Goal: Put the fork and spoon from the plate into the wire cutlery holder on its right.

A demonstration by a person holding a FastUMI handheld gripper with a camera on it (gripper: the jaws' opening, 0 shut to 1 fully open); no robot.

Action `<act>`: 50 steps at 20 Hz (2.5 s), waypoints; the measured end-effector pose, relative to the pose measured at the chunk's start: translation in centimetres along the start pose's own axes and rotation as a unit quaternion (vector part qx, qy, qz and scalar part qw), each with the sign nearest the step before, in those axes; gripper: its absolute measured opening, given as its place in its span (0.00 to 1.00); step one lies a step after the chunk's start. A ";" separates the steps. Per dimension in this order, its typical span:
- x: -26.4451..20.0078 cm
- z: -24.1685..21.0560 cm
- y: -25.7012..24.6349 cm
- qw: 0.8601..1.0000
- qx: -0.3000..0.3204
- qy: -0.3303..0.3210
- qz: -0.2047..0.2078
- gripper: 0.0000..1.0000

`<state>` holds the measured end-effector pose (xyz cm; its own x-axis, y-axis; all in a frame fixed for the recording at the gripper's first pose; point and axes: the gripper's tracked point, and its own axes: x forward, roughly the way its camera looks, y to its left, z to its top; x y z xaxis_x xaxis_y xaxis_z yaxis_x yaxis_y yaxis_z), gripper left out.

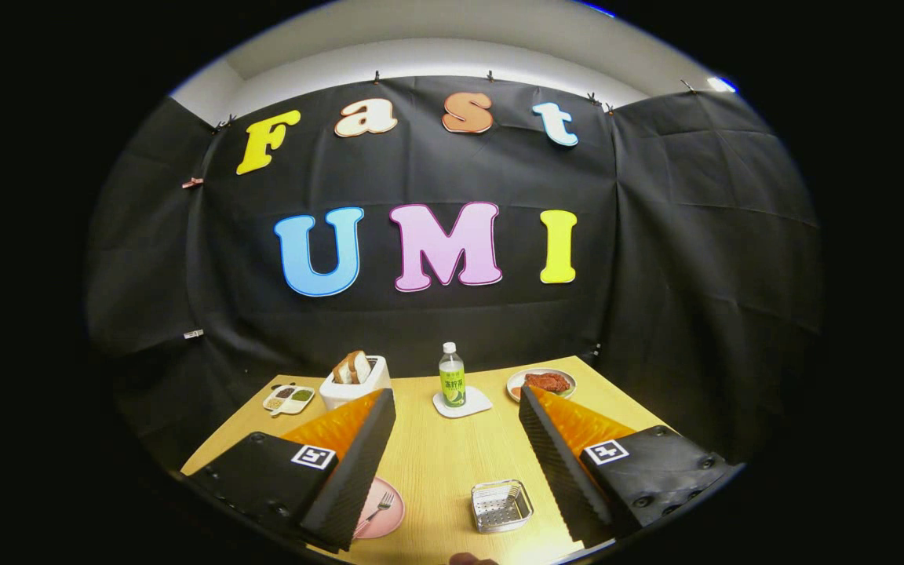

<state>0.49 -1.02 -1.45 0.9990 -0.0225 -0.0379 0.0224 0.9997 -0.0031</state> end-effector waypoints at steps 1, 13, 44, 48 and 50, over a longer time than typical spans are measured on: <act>0.1 0.0 -0.1 1.000 0.000 -0.001 -0.001 0.99; 2.1 -2.7 2.2 0.998 -0.019 0.051 0.015 0.99; 0.7 -36.6 15.5 0.808 -0.095 0.570 0.118 0.70; 0.7 -37.4 15.9 0.796 -0.090 0.588 0.113 0.45; 0.8 -37.4 16.0 0.792 -0.070 0.596 0.109 0.35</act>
<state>0.21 14.91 -38.95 0.2311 0.0820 -0.9695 -0.2335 0.9720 0.0265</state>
